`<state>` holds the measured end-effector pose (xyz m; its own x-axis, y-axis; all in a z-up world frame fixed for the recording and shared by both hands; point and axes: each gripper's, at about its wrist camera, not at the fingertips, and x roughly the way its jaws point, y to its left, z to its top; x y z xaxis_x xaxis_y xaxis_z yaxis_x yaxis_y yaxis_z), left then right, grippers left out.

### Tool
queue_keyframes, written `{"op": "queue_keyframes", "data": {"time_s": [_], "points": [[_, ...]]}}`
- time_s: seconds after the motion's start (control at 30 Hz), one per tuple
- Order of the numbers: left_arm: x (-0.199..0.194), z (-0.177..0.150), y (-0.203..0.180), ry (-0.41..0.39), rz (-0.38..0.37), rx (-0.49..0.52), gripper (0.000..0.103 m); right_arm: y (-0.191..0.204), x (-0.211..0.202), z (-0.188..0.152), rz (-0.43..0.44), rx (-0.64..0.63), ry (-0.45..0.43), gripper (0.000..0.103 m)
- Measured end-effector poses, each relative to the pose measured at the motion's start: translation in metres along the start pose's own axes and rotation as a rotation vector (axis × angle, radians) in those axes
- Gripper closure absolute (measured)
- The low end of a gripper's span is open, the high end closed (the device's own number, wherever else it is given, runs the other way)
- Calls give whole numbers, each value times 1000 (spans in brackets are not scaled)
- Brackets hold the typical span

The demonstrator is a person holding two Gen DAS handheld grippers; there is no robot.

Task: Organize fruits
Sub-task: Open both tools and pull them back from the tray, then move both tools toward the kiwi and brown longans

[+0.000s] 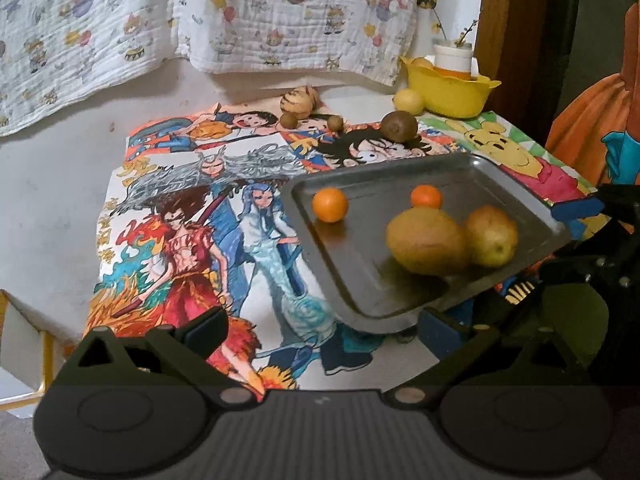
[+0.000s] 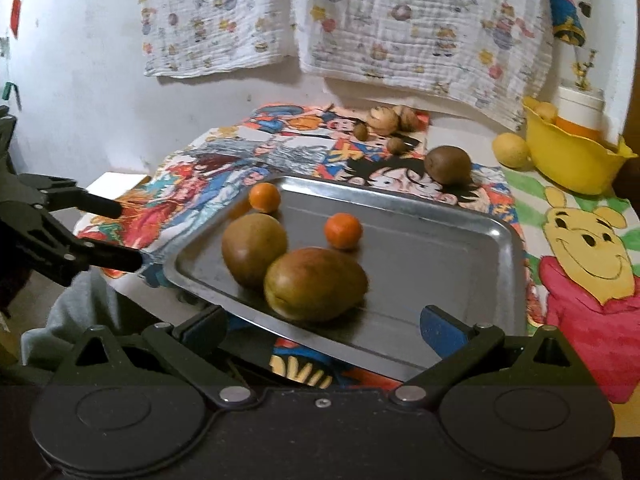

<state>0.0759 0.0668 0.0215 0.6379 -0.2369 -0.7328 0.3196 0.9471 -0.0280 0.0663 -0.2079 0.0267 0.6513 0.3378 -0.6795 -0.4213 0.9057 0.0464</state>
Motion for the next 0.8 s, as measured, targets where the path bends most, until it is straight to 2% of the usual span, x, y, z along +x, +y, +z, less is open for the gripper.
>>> {"op": "queue_keyframes", "data": {"time_s": [0.27,0.5,0.8], "points": [[8,7,7,46,44,69,1,-15,5,4,-66,4,13,1],[21,24,21,70,48,78,1,-31,17,13,-93,36,24,1],[45,63,36,54,36,66,1,-51,33,42,-97,82,-33,1]]}}
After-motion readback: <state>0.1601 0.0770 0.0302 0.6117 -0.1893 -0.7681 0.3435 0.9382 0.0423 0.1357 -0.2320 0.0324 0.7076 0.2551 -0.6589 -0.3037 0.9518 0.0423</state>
